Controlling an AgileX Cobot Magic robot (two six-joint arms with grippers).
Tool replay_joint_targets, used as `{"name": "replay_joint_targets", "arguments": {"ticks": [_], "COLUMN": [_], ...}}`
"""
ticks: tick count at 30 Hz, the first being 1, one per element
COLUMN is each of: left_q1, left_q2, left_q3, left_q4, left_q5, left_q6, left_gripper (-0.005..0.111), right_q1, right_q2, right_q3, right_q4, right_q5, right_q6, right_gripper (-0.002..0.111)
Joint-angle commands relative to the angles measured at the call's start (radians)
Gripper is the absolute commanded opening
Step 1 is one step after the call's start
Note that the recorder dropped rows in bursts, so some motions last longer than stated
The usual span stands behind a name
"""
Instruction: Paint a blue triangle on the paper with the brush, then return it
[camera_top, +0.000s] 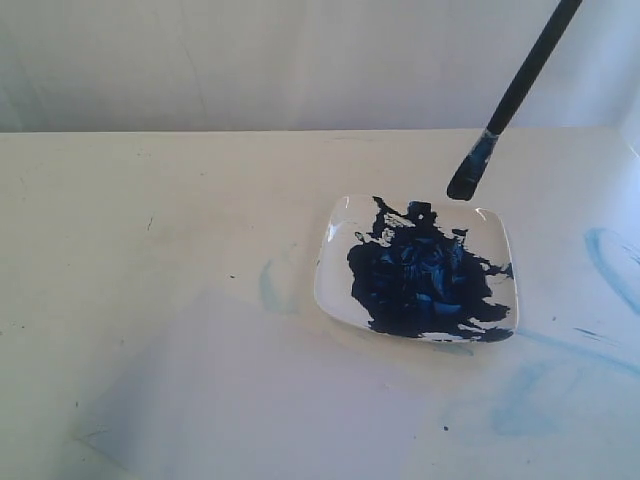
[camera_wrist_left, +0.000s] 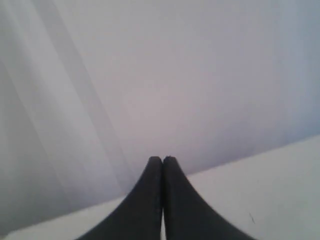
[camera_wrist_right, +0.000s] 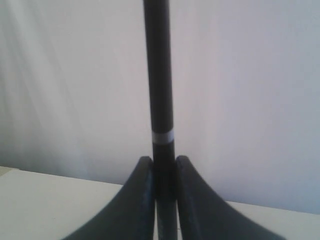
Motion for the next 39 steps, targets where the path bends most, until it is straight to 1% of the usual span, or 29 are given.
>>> {"name": "replay_joint_targets", "arguments": {"ticks": [1,2,3,5,7,8,9,11,12,14,15,16,17,18,19,21,23,24,25,26,29,32,35,39], "left_q1": [0.003,0.003,0.003,0.003,0.003,0.003,0.003,0.003,0.001,-0.001,-0.001,-0.001,-0.001,-0.001,-0.002,-0.025,-0.057,-0.072,-0.082,-0.089,-0.093,-0.093,-0.093,-0.093], "left_q2": [-0.004,-0.004,-0.004,-0.004,-0.004,-0.004,-0.004,0.009,0.024,0.088,0.132,0.183,0.238,0.286,0.348,0.482,0.609,0.677,0.742,0.800,0.926,1.010,1.062,1.088], "left_q3": [0.004,0.004,0.004,0.004,0.004,-0.012,-0.040,-0.144,-0.199,-0.342,-0.409,-0.471,-0.526,-0.569,-0.619,-0.704,-0.759,-0.780,-0.792,-0.810,-0.825,-0.804,-0.769,-0.713], "left_q4": [-0.016,-0.060,-0.072,-0.114,-0.187,-0.268,-0.317,-0.338,-0.327,-0.262,-0.236,-0.217,-0.222,-0.259,-0.330,-0.544,-0.746,-0.826,-0.868,-0.889,-0.883,-0.891,-0.899,-0.903], "left_q5": [-0.279,-0.304,-0.312,-0.344,-0.427,-0.379,-0.297,-0.019,0.116,0.429,0.519,0.613,0.689,0.758,0.834,1.006,1.178,1.258,1.308,1.356,1.457,1.501,1.501,1.440], "left_q6": [-0.034,-0.095,-0.133,-0.143,-0.171,-0.230,-0.263,-0.316,-0.316,-0.316,-0.303,-0.256,-0.179,-0.103,0.015,0.308,0.538,0.622,0.666,0.676,0.676,0.696,0.731,0.756], "left_gripper": [0.000,0.000,0.000,0.000,0.000,0.000,0.000,0.000,0.000,0.000,0.000,0.000,0.000,0.000,0.000,0.000,0.000,0.000,0.000,0.000,0.000,0.000,0.000,0.000], "right_q1": [-0.002,-0.002,-0.002,-0.002,-0.002,-0.002,-0.002,-0.002,-0.002,-0.002,-0.002,-0.002,-0.002,-0.002,-0.002,-0.002,-0.002,-0.002,-0.002,-0.002,-0.002,-0.002,-0.002,-0.002], "right_q2": [0.001,0.001,0.001,0.001,0.001,0.001,0.001,0.001,0.001,0.001,0.001,0.001,0.001,0.001,0.001,0.001,0.001,0.001,0.001,0.001,0.001,0.001,0.001,0.001], "right_q3": [0.005,0.005,0.005,0.005,0.005,0.005,0.005,0.005,0.005,0.005,0.005,0.005,0.005,0.005,0.005,0.005,0.005,0.005,0.005,0.005,0.005,0.005,0.005,0.005], "right_q4": [0.002,0.002,0.002,0.002,0.002,0.002,0.002,0.002,0.002,0.002,0.002,0.002,0.002,0.002,0.002,0.002,0.002,0.002,0.002,0.002,0.002,0.004,0.004,0.004], "right_q5": [0.007,0.007,0.007,0.008,0.008,0.008,0.008,0.008,0.005,-0.005,-0.008,-0.008,-0.008,-0.008,-0.008,-0.008,-0.010,-0.013,-0.018,-0.020,-0.049,-0.095,-0.106,-0.084], "right_q6": [0.008,0.008,0.008,0.016,0.016,0.016,0.016,0.016,0.016,0.016,0.016,0.016,0.016,0.016,0.016,0.016,0.016,0.016,0.016,0.016,0.016,0.016,0.016,0.016], "right_gripper": [0.000,0.000,0.000,0.000,0.000,0.000,0.000,0.000,0.000,0.000,0.000,0.000,0.000,0.000,0.000,0.000,0.000,0.000,0.000,0.000,0.000,0.000,0.000,0.000]}}
